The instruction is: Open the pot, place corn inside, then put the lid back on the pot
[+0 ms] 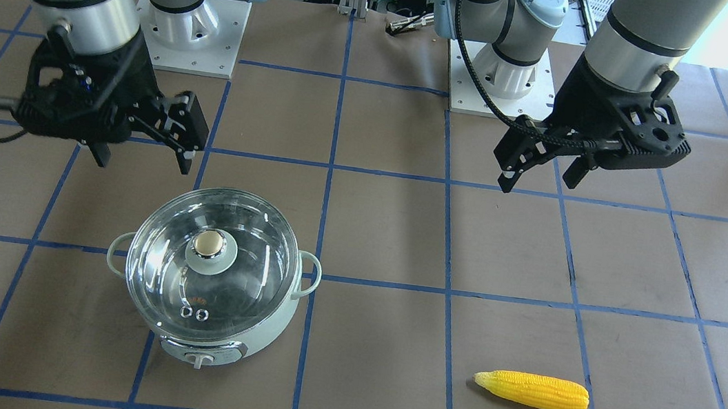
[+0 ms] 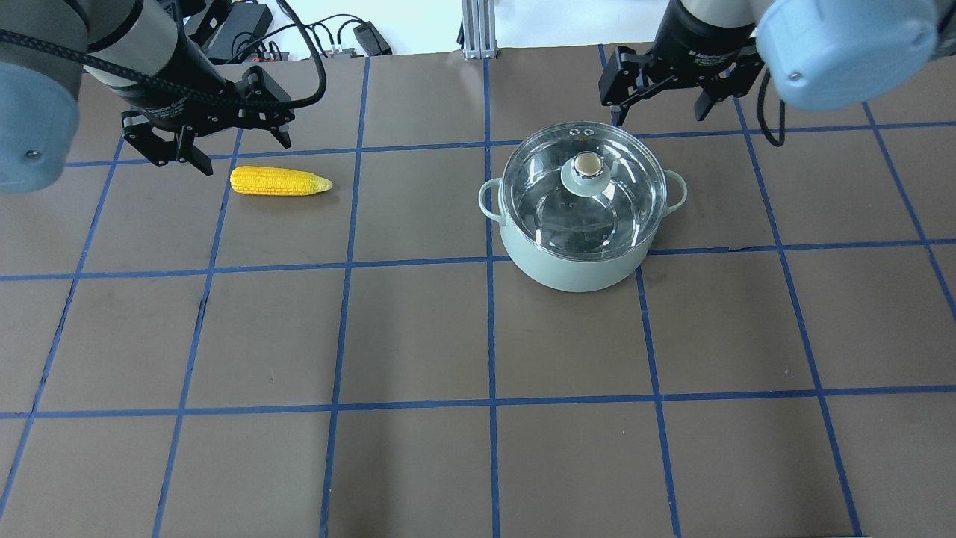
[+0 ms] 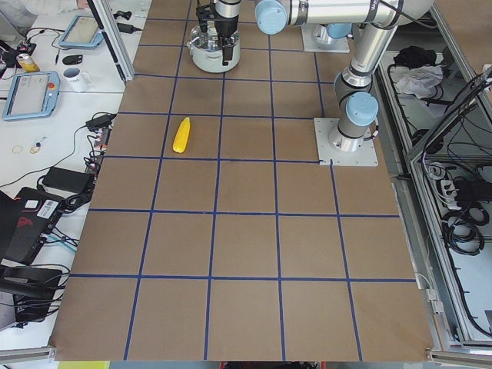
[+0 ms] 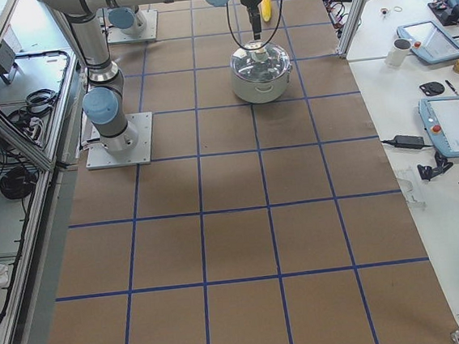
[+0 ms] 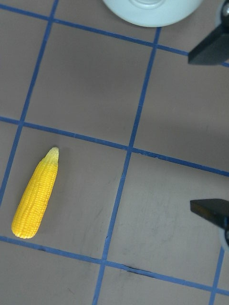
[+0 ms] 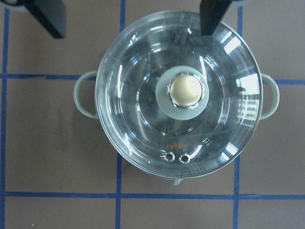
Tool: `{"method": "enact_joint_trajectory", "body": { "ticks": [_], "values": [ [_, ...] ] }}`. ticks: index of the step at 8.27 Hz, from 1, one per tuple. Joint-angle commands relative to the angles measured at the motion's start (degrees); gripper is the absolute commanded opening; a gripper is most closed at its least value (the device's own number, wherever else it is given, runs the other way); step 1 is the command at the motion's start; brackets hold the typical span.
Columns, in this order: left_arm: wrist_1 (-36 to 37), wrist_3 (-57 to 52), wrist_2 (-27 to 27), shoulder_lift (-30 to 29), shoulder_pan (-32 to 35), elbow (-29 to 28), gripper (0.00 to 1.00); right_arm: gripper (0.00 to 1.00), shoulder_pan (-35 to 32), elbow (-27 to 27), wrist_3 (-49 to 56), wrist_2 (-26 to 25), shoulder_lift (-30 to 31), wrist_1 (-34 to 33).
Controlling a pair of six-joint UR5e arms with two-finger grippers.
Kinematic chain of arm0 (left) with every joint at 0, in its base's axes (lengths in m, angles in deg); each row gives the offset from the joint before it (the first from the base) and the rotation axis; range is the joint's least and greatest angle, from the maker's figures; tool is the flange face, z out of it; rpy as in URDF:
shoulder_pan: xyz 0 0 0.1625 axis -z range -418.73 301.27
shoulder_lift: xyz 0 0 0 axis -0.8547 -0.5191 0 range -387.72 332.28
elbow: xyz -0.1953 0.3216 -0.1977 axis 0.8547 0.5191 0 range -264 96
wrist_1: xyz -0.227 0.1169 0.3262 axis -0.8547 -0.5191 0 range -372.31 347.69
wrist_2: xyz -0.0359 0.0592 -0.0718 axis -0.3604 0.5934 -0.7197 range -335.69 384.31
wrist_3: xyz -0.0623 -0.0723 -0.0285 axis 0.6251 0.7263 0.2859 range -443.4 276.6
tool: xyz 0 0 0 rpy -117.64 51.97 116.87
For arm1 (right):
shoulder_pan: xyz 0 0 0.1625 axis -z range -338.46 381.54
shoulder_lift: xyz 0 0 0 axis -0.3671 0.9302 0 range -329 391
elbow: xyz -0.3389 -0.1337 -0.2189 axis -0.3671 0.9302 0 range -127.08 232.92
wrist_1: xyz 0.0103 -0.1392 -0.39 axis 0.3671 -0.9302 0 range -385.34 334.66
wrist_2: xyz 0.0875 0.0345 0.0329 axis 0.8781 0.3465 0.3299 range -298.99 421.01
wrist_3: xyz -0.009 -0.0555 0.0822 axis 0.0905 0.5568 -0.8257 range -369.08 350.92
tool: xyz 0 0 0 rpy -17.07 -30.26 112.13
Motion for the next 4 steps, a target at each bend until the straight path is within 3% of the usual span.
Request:
{"method": "enact_joint_trajectory", "body": {
  "ticks": [1, 2, 4],
  "values": [
    [8.1, 23.1, -0.2, -5.3, -1.9, 0.0, 1.00, 1.00, -4.0, -0.2, -6.7, 0.0, -7.7, -7.5],
    [8.8, 24.6, -0.2, -6.8, -2.2, -0.4, 1.00, 1.00, -4.4, -0.2, -7.8, 0.0, -10.9, -11.2],
    [8.9, 33.2, -0.2, -9.7, -2.4, -0.5, 1.00, 1.00, -4.4, -0.9, -8.4, 0.0, -11.9, -11.0]
  ]
}}
